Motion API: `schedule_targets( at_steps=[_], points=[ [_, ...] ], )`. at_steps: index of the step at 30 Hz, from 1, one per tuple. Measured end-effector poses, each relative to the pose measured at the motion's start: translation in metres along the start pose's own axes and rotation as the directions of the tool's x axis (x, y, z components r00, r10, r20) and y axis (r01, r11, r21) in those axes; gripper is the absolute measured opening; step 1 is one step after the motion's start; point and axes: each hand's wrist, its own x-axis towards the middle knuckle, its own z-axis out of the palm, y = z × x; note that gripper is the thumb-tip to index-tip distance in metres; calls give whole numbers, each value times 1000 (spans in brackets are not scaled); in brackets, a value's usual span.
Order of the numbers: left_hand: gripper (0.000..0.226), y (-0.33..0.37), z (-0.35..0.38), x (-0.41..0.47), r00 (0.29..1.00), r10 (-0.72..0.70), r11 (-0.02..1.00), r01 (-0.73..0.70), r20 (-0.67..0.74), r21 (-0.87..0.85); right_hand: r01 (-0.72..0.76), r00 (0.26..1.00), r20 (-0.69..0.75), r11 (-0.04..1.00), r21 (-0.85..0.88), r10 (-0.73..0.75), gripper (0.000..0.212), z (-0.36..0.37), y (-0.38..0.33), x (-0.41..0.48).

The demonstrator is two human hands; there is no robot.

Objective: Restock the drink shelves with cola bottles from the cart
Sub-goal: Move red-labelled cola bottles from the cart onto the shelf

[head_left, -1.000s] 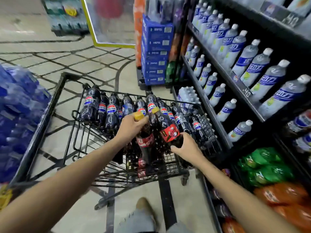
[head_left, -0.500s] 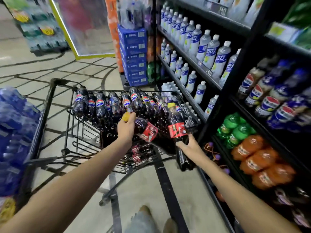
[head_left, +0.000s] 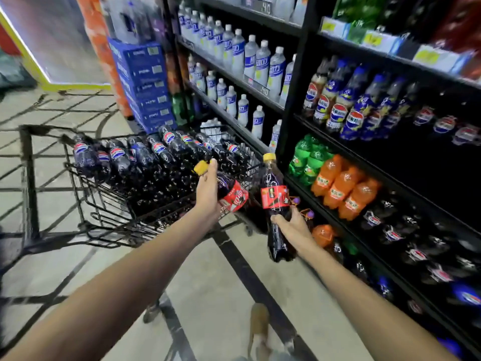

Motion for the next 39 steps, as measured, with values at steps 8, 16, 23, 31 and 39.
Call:
schedule_targets(
  at_steps=[8, 16, 23, 31, 39],
  points=[
    [44, -31, -15, -77, 941, -183, 983, 176, 287, 50, -130, 976, -171, 991, 42, 135, 33, -28, 22, -89],
    [79, -76, 36, -142, 904, -142, 978, 66, 402, 197, -94, 939, -313, 983, 158, 140, 19, -82, 33, -156],
    [75, -131, 97, -227, 854, -174, 923, -32, 491, 382, -81, 861, -466, 959, 271, 204, 26, -157, 80, -247],
    [74, -248, 129, -371, 833, -297, 830, -17, 467, 557, -87, 700, -648, 937, 338, 299, 22, -263, 166, -414],
    [52, -359, 144, -541, 658, -533, 747, 71, 532, 661, -134, 539, -742, 910, 393, 400, 33, -349, 237, -565]
  ],
)
